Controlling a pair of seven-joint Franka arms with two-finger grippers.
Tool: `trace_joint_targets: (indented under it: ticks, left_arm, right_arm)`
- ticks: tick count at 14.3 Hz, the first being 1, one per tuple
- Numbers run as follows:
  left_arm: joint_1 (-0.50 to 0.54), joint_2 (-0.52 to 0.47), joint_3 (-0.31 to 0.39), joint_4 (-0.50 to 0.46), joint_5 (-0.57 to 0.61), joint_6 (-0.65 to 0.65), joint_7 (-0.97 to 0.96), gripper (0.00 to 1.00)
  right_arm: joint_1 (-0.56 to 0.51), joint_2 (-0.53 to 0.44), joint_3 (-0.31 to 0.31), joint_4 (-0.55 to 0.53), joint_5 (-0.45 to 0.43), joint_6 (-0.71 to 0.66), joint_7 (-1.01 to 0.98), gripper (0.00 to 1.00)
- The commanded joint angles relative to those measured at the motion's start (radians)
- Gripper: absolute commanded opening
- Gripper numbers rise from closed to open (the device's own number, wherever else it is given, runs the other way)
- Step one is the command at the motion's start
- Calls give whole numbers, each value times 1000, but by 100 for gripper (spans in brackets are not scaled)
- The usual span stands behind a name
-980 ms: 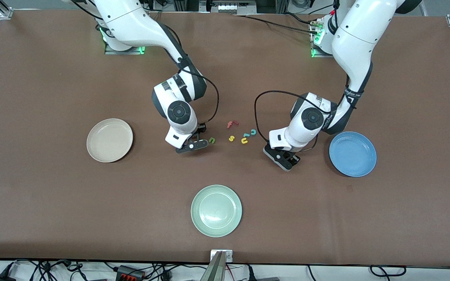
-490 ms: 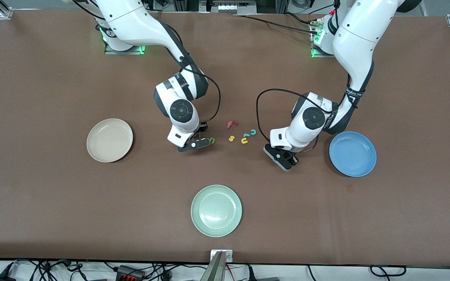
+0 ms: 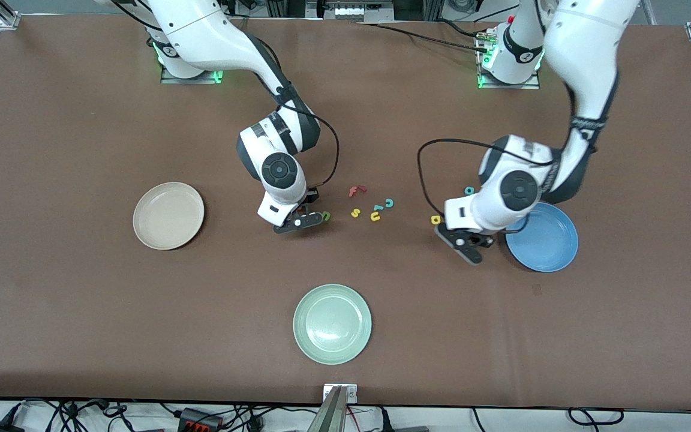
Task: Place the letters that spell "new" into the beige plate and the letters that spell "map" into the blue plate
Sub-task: 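Carry the blue letter to the blue plate while the right gripper grasps the orange letter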
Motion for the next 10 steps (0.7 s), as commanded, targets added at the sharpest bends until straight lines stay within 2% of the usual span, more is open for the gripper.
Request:
trace_joint_targets:
  ticks: [1, 2, 4, 7, 8, 10]
  left_arm:
    - [121, -76, 2, -26, 28, -129, 35, 14]
    - [163, -74, -1, -26, 83, -138, 35, 14]
    - [203, -39, 1, -34, 175, -123, 27, 14]
    - [267, -1, -2, -75, 184, -32, 20, 15]
    - [266, -1, -2, -96, 184, -4, 14, 16]
    - [263, 2, -13, -115, 184, 9, -57, 27]
  right_arm:
    - [6, 9, -2, 10, 17, 4, -3, 38]
    - [6, 11, -2, 11, 19, 4, -5, 36]
    - [6, 14, -2, 11, 17, 4, -5, 25]
    - [-2, 11, -4, 13, 17, 1, -6, 9]
    - [0, 0, -9, 13, 16, -7, -11, 6]
    - [-19, -56, -41, 8, 11, -57, -17, 4]
